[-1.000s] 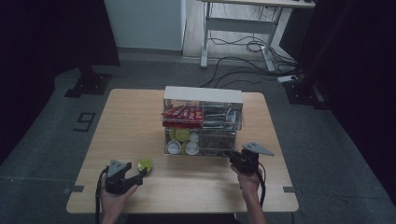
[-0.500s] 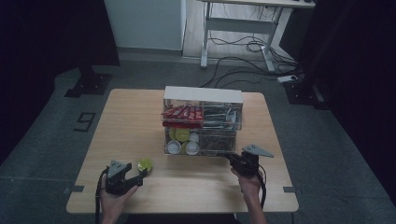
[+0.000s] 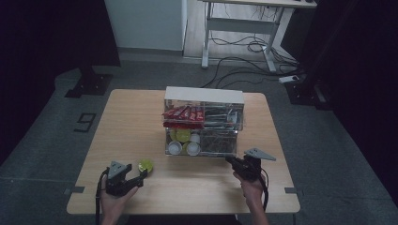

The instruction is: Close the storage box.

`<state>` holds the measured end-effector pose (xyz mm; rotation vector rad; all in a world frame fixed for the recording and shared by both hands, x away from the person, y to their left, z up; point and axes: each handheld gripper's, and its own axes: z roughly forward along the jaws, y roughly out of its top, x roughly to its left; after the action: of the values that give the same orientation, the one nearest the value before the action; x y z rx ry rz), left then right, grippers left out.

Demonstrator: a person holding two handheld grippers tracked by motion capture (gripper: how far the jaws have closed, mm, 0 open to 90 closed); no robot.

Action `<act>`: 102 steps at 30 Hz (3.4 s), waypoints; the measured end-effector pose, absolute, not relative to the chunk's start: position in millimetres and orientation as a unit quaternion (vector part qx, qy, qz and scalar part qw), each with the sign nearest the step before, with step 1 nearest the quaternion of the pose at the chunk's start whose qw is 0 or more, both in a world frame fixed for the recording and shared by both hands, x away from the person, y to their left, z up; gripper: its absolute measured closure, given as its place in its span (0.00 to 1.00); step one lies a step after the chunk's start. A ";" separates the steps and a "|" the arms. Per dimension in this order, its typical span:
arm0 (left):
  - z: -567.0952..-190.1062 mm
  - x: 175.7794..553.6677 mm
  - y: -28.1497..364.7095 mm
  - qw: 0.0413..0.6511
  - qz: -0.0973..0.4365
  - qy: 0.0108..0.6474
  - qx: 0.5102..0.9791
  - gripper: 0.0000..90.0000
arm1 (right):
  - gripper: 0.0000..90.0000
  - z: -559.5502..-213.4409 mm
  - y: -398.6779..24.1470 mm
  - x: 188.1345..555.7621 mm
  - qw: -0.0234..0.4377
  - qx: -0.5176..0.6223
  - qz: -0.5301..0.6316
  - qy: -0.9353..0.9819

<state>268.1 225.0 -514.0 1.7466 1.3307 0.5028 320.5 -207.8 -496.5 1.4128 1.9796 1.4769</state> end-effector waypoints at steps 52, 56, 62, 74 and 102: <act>-516.3 267.7 224.5 0.421 0.201 0.533 0.706 0.32 | 0.85 -492.3 -206.9 311.4 0.168 0.479 0.529 0.680; -516.7 267.8 225.6 0.421 0.201 0.534 0.705 0.32 | 0.70 -490.1 -213.4 311.3 0.180 0.476 0.532 0.676; -517.6 268.8 227.9 0.421 0.197 0.535 0.706 0.32 | 0.57 -490.8 -225.3 306.5 0.190 0.478 0.545 0.662; -519.5 269.7 228.1 0.418 0.193 0.533 0.710 0.32 | 0.54 -510.9 -253.8 284.3 0.217 0.475 0.532 0.667; -523.2 271.4 226.1 0.410 0.187 0.530 0.718 0.33 | 0.51 -541.2 -289.8 270.1 0.210 0.506 0.473 0.690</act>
<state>271.4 226.1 -523.2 1.8085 1.3347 0.4711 270.1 -289.8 -541.2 1.4065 1.9179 1.3154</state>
